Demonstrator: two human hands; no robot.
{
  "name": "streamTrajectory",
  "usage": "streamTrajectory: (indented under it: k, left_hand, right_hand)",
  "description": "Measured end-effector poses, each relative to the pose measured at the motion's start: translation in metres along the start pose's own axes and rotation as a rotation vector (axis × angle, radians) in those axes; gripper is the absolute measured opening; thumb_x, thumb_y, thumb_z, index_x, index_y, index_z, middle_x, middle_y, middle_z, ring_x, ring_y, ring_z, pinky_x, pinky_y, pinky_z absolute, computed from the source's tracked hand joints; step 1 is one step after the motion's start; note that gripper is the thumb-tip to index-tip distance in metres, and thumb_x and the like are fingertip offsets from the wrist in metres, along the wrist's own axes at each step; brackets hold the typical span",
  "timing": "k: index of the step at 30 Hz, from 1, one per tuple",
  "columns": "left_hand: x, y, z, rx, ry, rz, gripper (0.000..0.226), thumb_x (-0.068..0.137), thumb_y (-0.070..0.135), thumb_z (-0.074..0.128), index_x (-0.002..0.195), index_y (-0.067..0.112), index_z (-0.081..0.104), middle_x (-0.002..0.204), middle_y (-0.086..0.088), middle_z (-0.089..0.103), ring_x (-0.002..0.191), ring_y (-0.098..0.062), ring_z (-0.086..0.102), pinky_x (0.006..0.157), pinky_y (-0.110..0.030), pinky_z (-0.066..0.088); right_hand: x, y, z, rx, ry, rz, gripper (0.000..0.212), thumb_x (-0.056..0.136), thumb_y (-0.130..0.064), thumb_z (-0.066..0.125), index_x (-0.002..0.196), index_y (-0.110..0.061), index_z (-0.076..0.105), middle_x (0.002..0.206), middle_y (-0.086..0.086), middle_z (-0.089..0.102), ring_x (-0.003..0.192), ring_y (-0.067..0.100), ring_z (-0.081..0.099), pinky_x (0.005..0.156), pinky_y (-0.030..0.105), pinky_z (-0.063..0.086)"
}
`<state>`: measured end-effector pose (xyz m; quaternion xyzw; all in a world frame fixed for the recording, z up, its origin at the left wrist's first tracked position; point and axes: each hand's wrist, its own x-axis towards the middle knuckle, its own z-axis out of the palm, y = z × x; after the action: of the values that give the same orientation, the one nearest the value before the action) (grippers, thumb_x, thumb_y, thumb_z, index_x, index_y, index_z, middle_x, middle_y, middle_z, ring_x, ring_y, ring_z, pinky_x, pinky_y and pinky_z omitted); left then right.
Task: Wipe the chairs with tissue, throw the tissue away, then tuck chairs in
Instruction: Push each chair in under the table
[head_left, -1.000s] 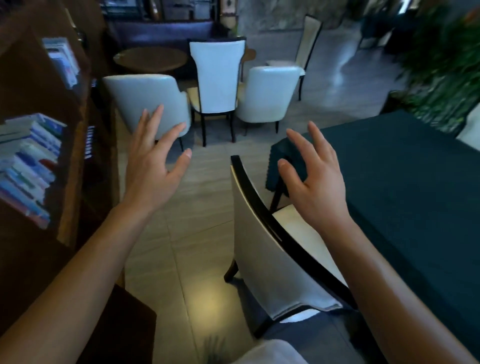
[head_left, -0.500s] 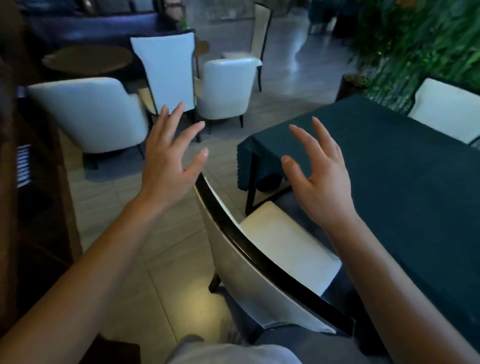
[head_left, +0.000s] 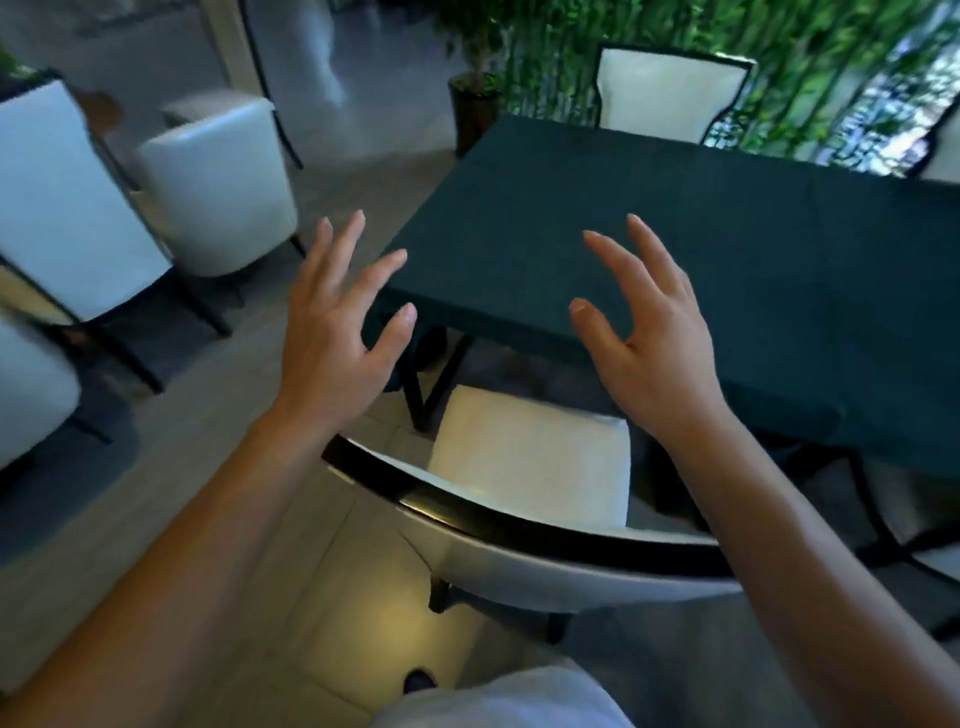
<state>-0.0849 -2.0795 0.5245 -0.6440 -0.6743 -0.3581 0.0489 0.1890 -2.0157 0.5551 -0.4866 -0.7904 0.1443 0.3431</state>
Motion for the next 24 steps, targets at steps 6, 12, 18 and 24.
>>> streamTrajectory:
  k: [6, 12, 18, 24]
  left_hand:
    - [0.005, -0.002, 0.020, -0.057, -0.075, 0.184, 0.047, 0.100, 0.039, 0.052, 0.144, 0.022, 0.056, 0.168, -0.004, 0.023, 0.158, -0.029, 0.009, 0.125, -0.058, 0.016]
    - [-0.028, -0.002, 0.040, 0.146, -0.108, 0.184, 0.053, 0.099, 0.044, 0.046, 0.147, 0.022, 0.054, 0.169, -0.007, 0.022, 0.158, -0.034, 0.008, 0.124, -0.061, 0.011]
    - [-0.052, -0.014, 0.037, 0.133, -0.165, 0.191, 0.054, 0.099, 0.044, 0.044, 0.148, 0.022, 0.052, 0.169, -0.007, 0.019, 0.158, -0.032, 0.003, 0.125, -0.061, 0.009]
    - [-0.058, -0.019, 0.020, 0.039, -0.180, 0.221, 0.053, 0.099, 0.041, 0.045, 0.148, 0.022, 0.051, 0.170, -0.006, 0.019, 0.159, -0.030, 0.003, 0.126, -0.060, 0.008]
  right_hand:
    - [-0.050, 0.012, -0.005, -0.161, 0.122, 0.131, 0.051, 0.102, -0.041, 0.055, 0.152, -0.035, 0.045, 0.168, 0.000, 0.025, 0.153, 0.023, 0.023, 0.117, 0.038, 0.029]
    - [-0.096, 0.034, 0.002, -0.387, 0.139, 0.150, 0.051, 0.100, -0.044, 0.049, 0.148, -0.029, 0.051, 0.166, 0.008, 0.030, 0.154, 0.029, 0.025, 0.120, 0.049, 0.026]
    - [-0.126, 0.025, 0.014, -0.415, 0.098, 0.209, 0.053, 0.101, -0.048, 0.046, 0.150, -0.030, 0.049, 0.167, 0.007, 0.028, 0.155, 0.029, 0.023, 0.121, 0.049, 0.025]
    - [-0.137, -0.006, 0.015, -0.449, 0.194, 0.249, 0.052, 0.101, -0.047, 0.046, 0.150, -0.029, 0.049, 0.167, 0.007, 0.029, 0.155, 0.028, 0.022, 0.120, 0.050, 0.026]
